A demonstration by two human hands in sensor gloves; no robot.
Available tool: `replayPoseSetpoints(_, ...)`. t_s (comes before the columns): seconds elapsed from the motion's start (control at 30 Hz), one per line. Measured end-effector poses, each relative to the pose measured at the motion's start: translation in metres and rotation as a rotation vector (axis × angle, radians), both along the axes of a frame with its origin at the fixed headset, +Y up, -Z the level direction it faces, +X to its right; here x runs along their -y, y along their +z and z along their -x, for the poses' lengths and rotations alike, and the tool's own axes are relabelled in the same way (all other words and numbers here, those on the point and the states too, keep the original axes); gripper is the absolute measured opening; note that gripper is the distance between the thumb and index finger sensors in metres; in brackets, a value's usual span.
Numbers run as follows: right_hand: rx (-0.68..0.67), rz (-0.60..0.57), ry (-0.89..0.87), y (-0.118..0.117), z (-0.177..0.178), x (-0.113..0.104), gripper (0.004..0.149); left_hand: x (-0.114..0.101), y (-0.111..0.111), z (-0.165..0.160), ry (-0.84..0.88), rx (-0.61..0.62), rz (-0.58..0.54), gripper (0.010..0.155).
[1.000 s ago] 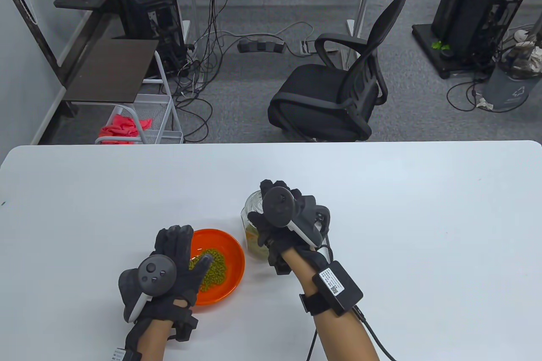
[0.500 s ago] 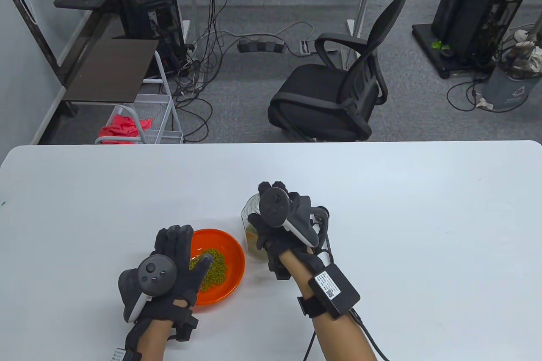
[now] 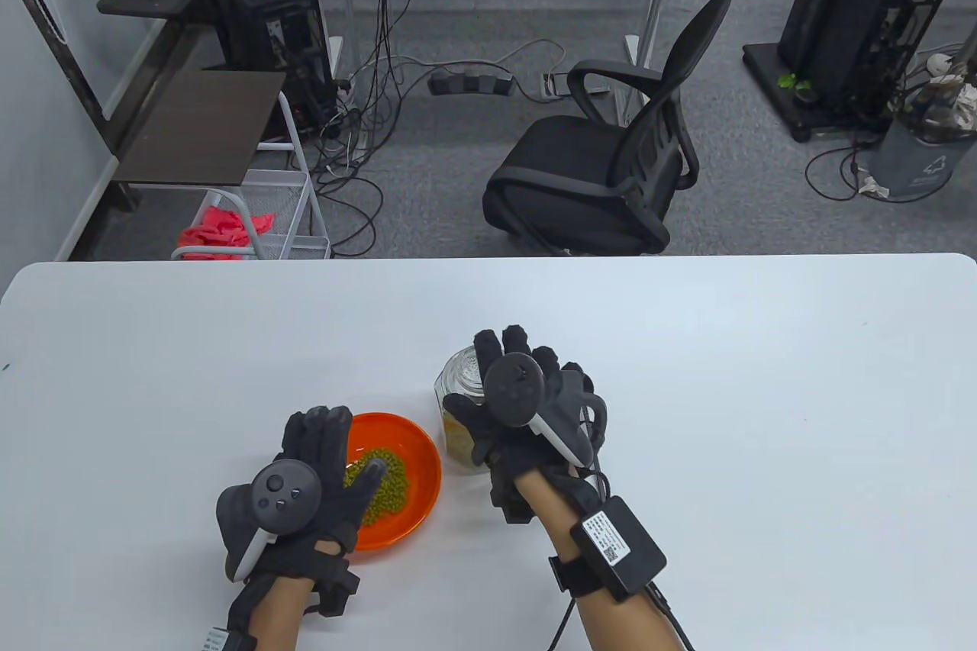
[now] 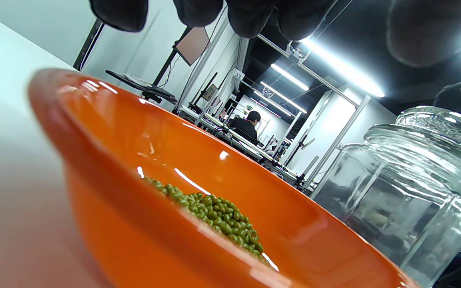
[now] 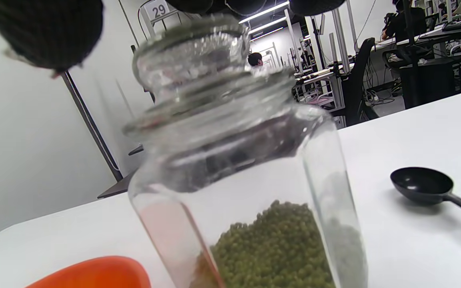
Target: Portion mung beans with measuring scoop (Bowl in hand)
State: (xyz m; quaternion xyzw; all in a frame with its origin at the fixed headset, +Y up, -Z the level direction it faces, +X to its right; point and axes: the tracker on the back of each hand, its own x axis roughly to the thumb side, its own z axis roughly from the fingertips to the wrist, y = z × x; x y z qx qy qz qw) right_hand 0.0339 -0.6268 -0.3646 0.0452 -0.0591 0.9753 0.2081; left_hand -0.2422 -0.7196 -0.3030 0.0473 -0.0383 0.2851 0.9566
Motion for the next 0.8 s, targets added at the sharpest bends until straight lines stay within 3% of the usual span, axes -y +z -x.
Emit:
replayPoseSetpoints(0.37, 0.087, -0.068, -0.068, 0.023, -0.056, -0.025, 0.08, 0.001, 0.0, 0.002, 0.003, -0.014, 0.008, 0.083)
replayPoseSetpoints(0.8, 0.212, -0.076, -0.057, 0.04, -0.119, -0.023, 0.08, 0.002, -0.001, -0.001, -0.006, -0.001, 0.016, 0.083)
